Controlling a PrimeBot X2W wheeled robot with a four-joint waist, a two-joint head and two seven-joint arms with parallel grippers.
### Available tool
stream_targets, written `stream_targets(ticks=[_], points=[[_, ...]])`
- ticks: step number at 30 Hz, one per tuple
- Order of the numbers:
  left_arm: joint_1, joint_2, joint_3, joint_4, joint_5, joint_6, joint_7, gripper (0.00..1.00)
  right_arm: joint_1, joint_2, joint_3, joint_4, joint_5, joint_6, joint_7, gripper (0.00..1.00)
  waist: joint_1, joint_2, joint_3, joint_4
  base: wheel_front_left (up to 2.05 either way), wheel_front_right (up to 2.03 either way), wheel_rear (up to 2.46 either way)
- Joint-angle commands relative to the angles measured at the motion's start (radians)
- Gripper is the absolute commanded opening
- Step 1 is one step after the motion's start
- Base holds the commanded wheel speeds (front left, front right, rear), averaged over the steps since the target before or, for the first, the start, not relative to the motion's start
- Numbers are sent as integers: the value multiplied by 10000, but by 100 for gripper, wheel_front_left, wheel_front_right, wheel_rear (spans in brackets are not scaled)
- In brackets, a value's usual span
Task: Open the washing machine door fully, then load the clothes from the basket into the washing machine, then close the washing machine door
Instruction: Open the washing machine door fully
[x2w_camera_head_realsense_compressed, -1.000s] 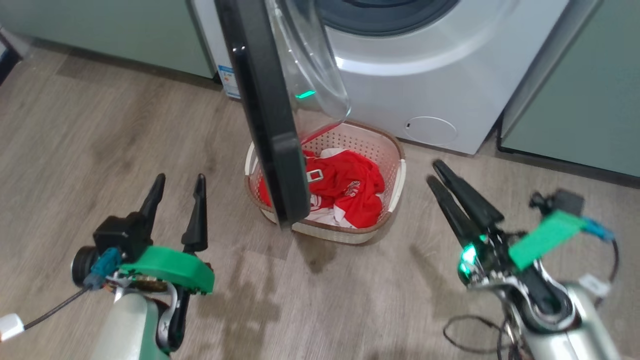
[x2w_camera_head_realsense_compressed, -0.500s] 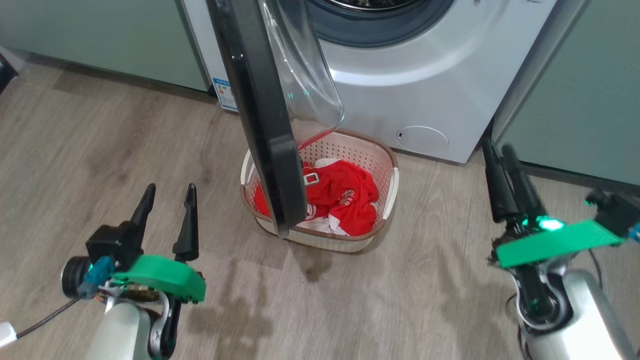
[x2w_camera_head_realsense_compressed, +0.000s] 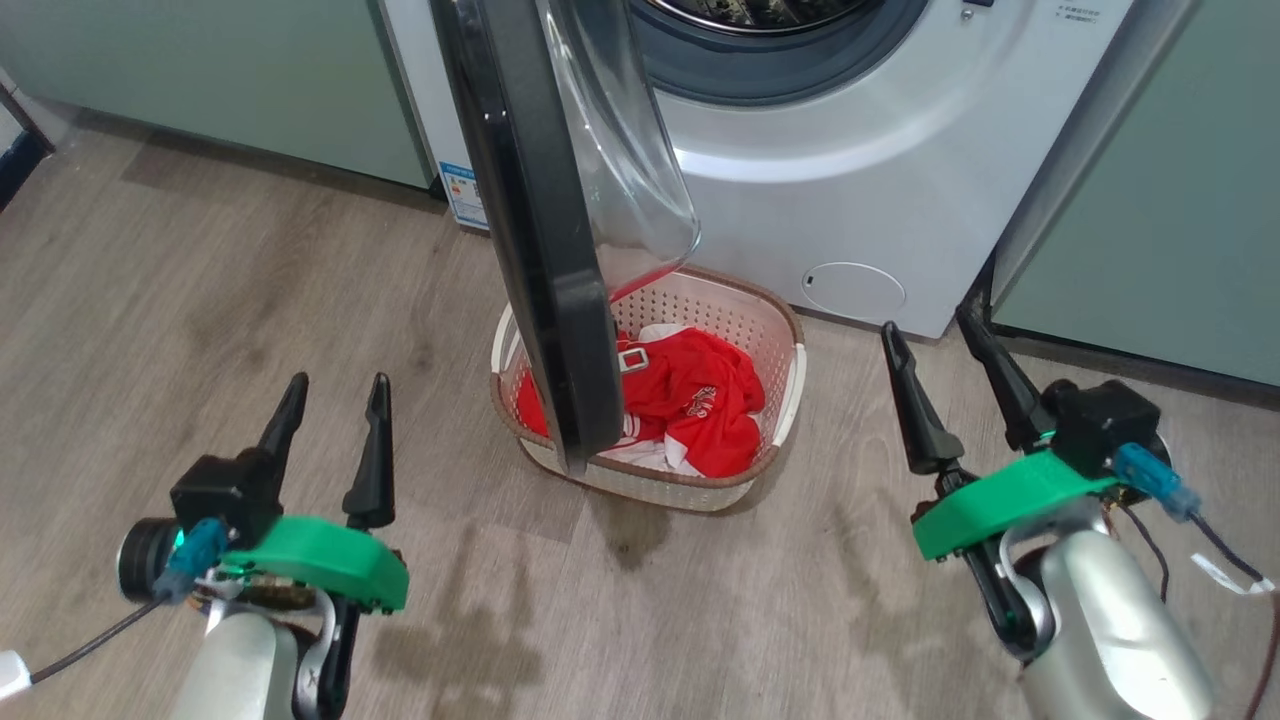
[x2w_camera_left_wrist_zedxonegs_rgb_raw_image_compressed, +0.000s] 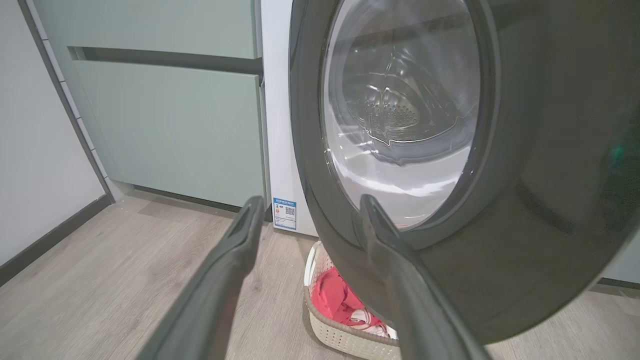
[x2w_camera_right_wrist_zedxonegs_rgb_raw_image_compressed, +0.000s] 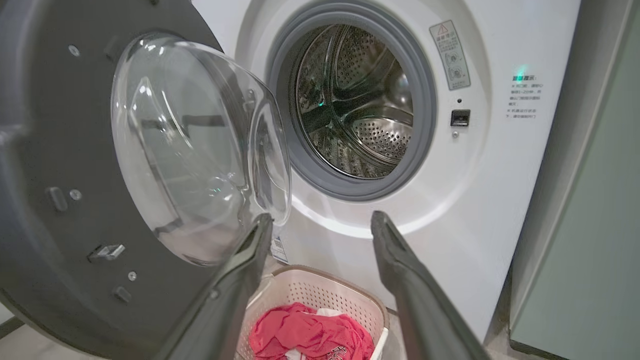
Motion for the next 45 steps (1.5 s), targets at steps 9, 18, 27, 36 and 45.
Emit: stream_targets(ticks=[9,18,27,36,45], points=[[-170,304,238,-300,22,138,-39,100,-405,265,-78,117,-346,0,-137,100,0,0,-89,-16,0,0,0],[-161,341,152,-268,-21,167,3,50,-458,286,-99,79,-362,0,-139,100,0,0,-66,-10,0,0,0],[-224,352,150,-482,-79,240,-90,0,-506,289,-83,122,-267,0,-140,100,0,0,-34,24,0,0,0],[-1353,644,578,-3079,330,595,-338,0,-550,290,-81,155,-254,0,-141,100,0,0,-25,61,0,0,0],[-2748,40,-988,-5499,585,257,-172,0,-517,290,-12,182,-194,0,-141,100,0,0,-84,-97,0,0,0]])
